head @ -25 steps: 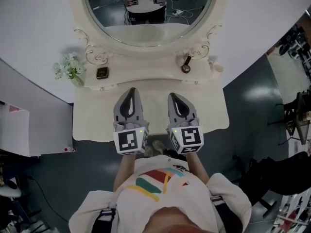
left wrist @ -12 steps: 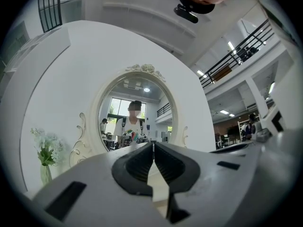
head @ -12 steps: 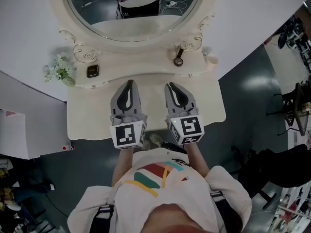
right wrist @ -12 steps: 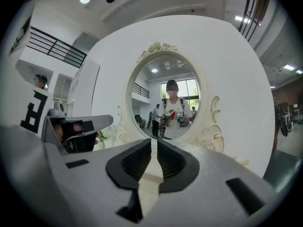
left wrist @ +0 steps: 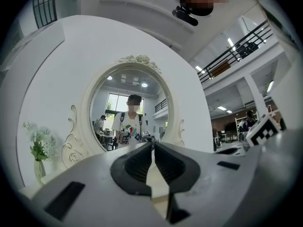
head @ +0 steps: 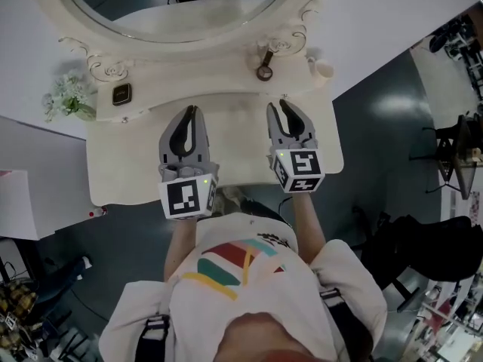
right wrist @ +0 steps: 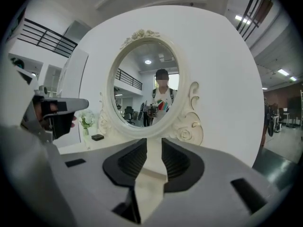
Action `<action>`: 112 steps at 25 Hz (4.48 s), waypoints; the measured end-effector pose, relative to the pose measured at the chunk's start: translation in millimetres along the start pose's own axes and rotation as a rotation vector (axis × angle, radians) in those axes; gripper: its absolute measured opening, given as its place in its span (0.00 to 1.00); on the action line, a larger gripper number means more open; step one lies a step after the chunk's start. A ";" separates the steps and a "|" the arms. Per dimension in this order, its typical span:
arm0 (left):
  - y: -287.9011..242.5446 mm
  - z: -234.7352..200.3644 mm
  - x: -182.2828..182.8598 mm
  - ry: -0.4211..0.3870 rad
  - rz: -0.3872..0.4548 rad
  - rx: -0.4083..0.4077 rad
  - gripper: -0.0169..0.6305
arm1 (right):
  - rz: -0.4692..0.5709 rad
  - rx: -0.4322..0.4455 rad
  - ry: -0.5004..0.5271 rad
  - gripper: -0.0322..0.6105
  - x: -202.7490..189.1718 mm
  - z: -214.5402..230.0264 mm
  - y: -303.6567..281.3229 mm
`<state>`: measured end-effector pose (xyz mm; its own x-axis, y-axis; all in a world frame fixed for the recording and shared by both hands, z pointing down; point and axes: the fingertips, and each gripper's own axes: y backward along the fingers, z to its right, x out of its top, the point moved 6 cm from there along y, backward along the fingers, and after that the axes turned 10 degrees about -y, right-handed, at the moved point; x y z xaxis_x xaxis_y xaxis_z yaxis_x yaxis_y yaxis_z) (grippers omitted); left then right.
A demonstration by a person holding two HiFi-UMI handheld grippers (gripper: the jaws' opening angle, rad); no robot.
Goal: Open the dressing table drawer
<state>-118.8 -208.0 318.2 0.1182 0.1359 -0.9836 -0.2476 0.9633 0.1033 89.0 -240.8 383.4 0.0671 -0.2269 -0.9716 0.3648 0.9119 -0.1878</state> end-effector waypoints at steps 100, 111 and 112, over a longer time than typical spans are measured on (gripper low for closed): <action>8.5 28.6 -19.6 -0.055 -0.102 -0.041 0.04 | -0.483 -0.251 0.024 0.18 -177.4 112.4 -11.5; 12.9 32.8 -14.8 -0.059 -0.091 -0.063 0.04 | -0.475 -0.258 0.017 0.18 -176.2 111.4 -7.3; 12.6 32.8 -14.2 -0.059 -0.090 -0.063 0.04 | -0.475 -0.258 0.017 0.18 -176.2 111.7 -7.1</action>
<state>-92.0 -190.2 338.3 0.1988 0.0651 -0.9779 -0.2935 0.9559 0.0040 178.3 -245.5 572.0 -0.0652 -0.6311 -0.7730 0.1117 0.7651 -0.6341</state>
